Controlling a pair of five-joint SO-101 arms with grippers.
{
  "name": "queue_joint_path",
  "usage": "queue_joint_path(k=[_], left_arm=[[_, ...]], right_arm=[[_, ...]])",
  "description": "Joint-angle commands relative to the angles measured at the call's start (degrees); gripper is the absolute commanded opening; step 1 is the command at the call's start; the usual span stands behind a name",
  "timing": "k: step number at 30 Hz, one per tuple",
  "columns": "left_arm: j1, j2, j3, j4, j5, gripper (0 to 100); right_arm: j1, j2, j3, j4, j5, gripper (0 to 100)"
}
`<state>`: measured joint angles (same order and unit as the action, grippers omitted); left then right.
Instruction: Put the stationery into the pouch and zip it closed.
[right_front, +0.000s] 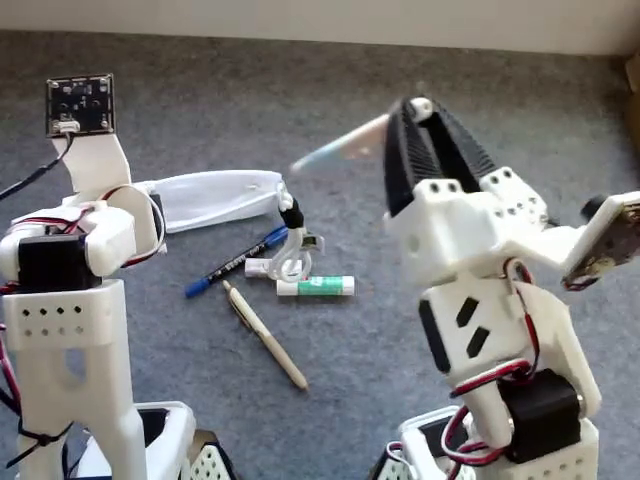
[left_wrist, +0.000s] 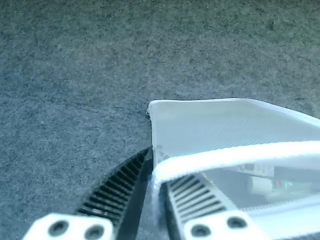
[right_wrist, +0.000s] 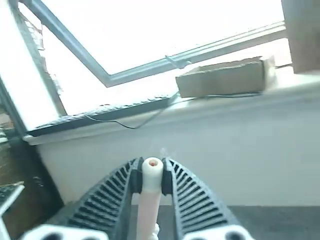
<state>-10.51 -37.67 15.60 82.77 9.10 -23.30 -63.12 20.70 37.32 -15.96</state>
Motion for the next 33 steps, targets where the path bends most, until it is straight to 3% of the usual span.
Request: queue_joint_path(k=[1,9,13,19,33], left_arm=[[1.54,0.13,-1.36,-0.18,0.62,1],[1.54,0.13,-1.36,-0.18,0.7,1],[1.54,0.13,-1.36,-0.18,0.7,1],[1.54,0.13,-1.36,-0.18,0.7,1],[1.45,0.13,-1.36,-0.18,0.7,1]], right_arm=[[-5.67,-0.48,-3.03,-6.55,3.43,0.5],[-19.03,-0.48,7.25,-21.76,18.55,0.5],[-22.37,-0.92,13.93,-26.68,23.91,0.5],[-25.45,-0.66,16.31,-26.68,24.35,0.5],[-25.27,4.97,19.21,-26.51,24.35,0.5]])
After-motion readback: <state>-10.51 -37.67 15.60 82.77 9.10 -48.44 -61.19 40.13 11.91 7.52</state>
